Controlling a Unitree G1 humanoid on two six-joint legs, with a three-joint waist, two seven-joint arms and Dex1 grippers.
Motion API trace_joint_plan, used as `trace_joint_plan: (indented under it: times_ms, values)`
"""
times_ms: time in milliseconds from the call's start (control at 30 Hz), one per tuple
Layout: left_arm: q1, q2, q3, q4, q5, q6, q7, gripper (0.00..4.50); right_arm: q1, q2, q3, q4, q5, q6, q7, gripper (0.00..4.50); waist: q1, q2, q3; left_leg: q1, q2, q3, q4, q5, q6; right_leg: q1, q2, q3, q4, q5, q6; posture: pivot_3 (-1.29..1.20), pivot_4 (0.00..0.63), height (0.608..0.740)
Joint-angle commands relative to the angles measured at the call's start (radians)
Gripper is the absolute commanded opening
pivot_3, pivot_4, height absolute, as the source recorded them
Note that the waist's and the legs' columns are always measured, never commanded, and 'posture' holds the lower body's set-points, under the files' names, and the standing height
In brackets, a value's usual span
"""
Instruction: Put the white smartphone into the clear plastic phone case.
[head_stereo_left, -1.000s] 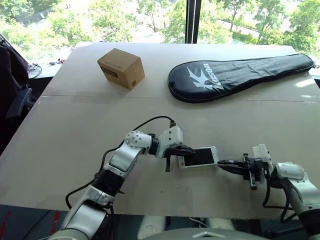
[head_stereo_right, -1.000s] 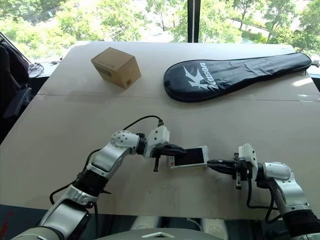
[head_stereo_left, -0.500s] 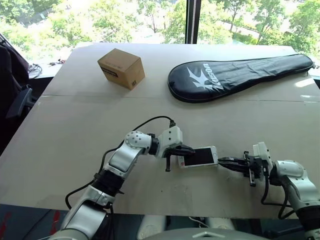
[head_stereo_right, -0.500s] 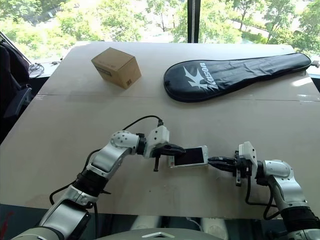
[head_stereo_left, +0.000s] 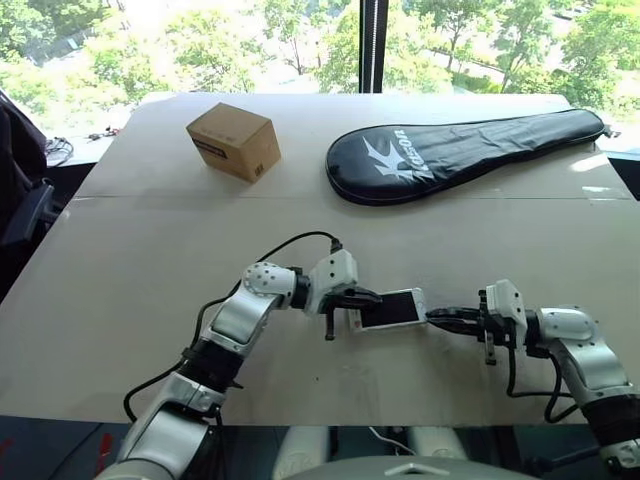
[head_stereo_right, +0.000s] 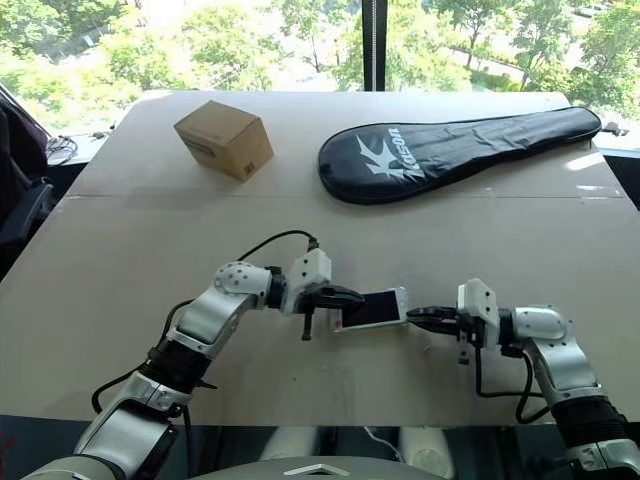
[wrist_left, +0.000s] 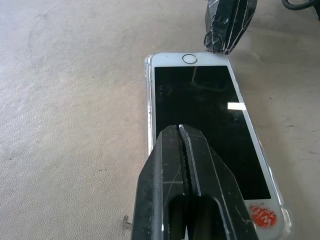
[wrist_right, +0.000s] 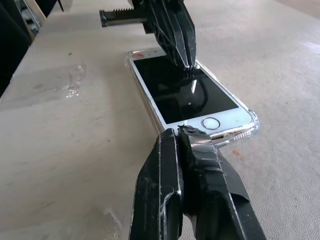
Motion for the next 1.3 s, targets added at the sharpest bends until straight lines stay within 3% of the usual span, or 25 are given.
trace_joint_plan:
  times_ms: [33, 233, 400, 533, 633, 667, 733, 767, 933, 967, 1033, 1200, 1300]
  values:
    - [0.018, -0.002, -0.035, 0.000, 0.017, 0.027, -0.006, 0.00, 0.015, 0.012, 0.156, 0.086, -0.176, 0.048, -0.038, 0.12, -0.003, -0.006, 0.000, 0.002, 0.000, 0.000, -0.002, -0.001, 0.001, 0.005, 0.001, 0.002, 0.000, 0.000, 0.000, 0.00, 0.150, 0.740]
    - [0.022, 0.004, -0.027, -0.033, 0.014, 0.049, 0.004, 0.00, -0.014, -0.041, 0.239, 0.081, -0.235, 0.171, 0.004, 0.12, -0.017, -0.012, -0.005, 0.008, 0.004, -0.001, -0.004, -0.001, 0.001, 0.008, 0.005, 0.004, 0.000, 0.000, -0.002, 0.00, 0.150, 0.740]
    - [0.026, 0.019, -0.003, -0.065, 0.002, 0.063, 0.010, 0.00, -0.031, -0.050, 0.242, 0.082, -0.239, 0.145, -0.022, 0.12, -0.015, -0.016, -0.009, 0.008, 0.004, -0.002, -0.004, -0.001, 0.001, 0.008, 0.005, 0.003, 0.001, 0.001, -0.002, 0.00, 0.150, 0.740]
    - [0.043, 0.007, 0.038, -0.077, -0.036, 0.030, 0.022, 0.00, -0.026, -0.020, 0.167, 0.093, -0.167, 0.063, -0.046, 0.12, -0.016, -0.016, -0.009, 0.007, 0.004, -0.001, -0.004, -0.001, 0.001, 0.008, 0.004, 0.004, 0.000, 0.001, -0.003, 0.00, 0.150, 0.740]
    - [0.073, -0.003, 0.091, -0.098, -0.082, 0.000, 0.037, 0.00, -0.008, 0.011, 0.042, 0.031, 0.005, 0.086, -0.038, 0.12, -0.013, -0.014, -0.006, 0.006, 0.004, -0.002, -0.004, -0.001, 0.001, 0.006, 0.004, 0.003, 0.000, 0.001, -0.004, 0.00, 0.150, 0.740]
    - [0.078, -0.006, 0.103, -0.104, -0.091, -0.003, 0.043, 0.00, -0.002, 0.007, 0.021, 0.018, 0.031, 0.092, -0.025, 0.64, -0.012, -0.011, -0.004, 0.006, 0.004, -0.003, -0.003, -0.001, 0.001, 0.003, 0.004, 0.003, 0.000, 0.002, -0.004, 0.00, 0.150, 0.740]
    - [0.094, 0.016, 0.154, -0.112, -0.113, -0.012, 0.048, 0.50, 0.020, -0.022, -0.042, -0.012, 0.091, 0.103, -0.005, 1.26, -0.011, -0.003, 0.003, -0.004, 0.004, -0.001, 0.000, 0.002, -0.004, -0.007, 0.002, 0.003, 0.003, 0.003, -0.005, 0.00, 0.150, 0.740]
    - [0.104, 0.032, 0.179, -0.117, -0.131, -0.013, 0.039, 0.80, 0.030, -0.033, -0.074, -0.027, 0.127, 0.116, -0.001, 1.84, -0.007, -0.001, 0.004, -0.009, 0.003, -0.001, 0.002, 0.002, -0.004, -0.011, 0.001, 0.003, 0.005, 0.004, -0.004, 0.00, 0.150, 0.740]
    - [0.174, 0.186, 0.338, -0.102, -0.221, -0.024, -0.059, 3.13, 0.032, -0.131, -0.267, 0.016, 0.244, 0.154, 0.036, 4.25, 0.008, 0.004, 0.021, -0.018, 0.000, -0.001, 0.004, 0.002, -0.005, -0.021, -0.002, 0.002, 0.008, 0.004, -0.003, 0.00, 0.150, 0.740]
    - [0.191, 0.220, 0.354, -0.086, -0.220, -0.040, -0.080, 3.58, 0.036, -0.153, -0.288, 0.037, 0.244, 0.147, 0.051, 4.50, 0.009, 0.004, 0.022, -0.020, 0.000, -0.001, 0.004, 0.002, -0.005, -0.023, -0.003, 0.002, 0.009, 0.004, -0.003, 0.00, 0.150, 0.740]
    - [0.215, 0.259, 0.385, -0.044, -0.207, -0.100, -0.095, 4.47, 0.047, -0.191, -0.311, 0.072, 0.237, 0.135, 0.084, 4.50, 0.013, 0.005, 0.023, -0.023, -0.001, -0.001, 0.004, 0.002, -0.005, -0.027, -0.003, 0.001, 0.009, 0.004, -0.003, 0.00, 0.150, 0.740]
    - [0.225, 0.286, 0.434, 0.120, -0.112, -0.325, -0.043, 4.47, 0.062, -0.226, -0.343, 0.163, 0.201, 0.058, 0.135, 4.50, 0.027, 0.005, 0.024, -0.025, -0.001, -0.001, 0.005, 0.002, -0.005, -0.027, -0.003, -0.001, 0.008, 0.004, -0.003, 0.00, 0.150, 0.740]
    - [0.228, 0.281, 0.420, 0.142, -0.106, -0.360, -0.054, 4.47, 0.069, -0.228, -0.341, 0.189, 0.187, 0.026, 0.149, 4.50, 0.030, 0.005, 0.024, -0.025, -0.001, 0.000, 0.005, 0.002, -0.005, -0.027, -0.003, -0.001, 0.008, 0.004, -0.003, 0.00, 0.150, 0.740]
